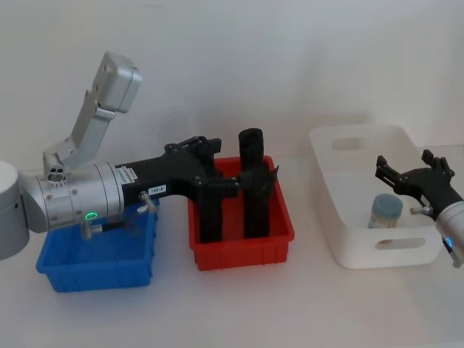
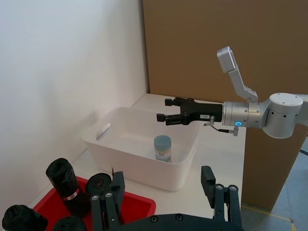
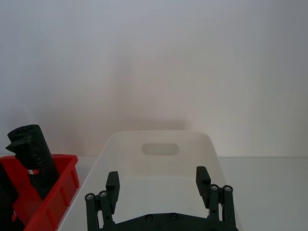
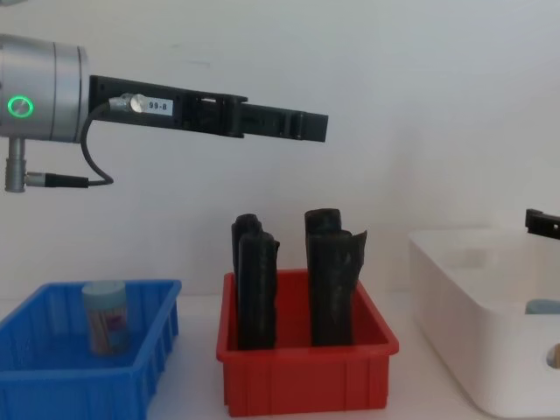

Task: Pick the cotton swabs from the blue box and place them into the white box.

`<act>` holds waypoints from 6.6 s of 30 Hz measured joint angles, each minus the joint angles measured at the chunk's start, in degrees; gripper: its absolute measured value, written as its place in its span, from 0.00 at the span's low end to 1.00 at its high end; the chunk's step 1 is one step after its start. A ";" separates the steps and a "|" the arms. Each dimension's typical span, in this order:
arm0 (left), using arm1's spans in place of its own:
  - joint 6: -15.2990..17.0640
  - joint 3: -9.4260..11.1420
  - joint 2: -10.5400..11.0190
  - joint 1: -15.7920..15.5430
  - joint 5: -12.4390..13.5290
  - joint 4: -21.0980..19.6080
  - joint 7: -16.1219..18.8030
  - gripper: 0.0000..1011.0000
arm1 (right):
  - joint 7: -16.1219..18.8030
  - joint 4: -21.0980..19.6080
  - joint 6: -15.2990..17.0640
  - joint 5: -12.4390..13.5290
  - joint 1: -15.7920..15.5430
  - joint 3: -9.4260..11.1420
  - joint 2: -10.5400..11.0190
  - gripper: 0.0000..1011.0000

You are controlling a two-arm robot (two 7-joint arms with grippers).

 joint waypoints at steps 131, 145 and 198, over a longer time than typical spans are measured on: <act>-22.91 9.15 -2.22 17.73 11.51 -5.39 48.03 0.99 | -0.96 -29.09 0.71 -1.37 -22.06 -3.91 4.07 0.99; -22.94 9.12 -2.19 17.71 11.52 -5.39 48.13 0.99 | -0.95 -29.07 0.72 -1.36 -22.06 -3.91 4.07 0.99; -22.92 9.12 -2.20 17.70 11.50 -5.34 48.11 0.99 | 21.11 14.75 -9.10 -13.85 8.96 -7.97 -9.18 0.99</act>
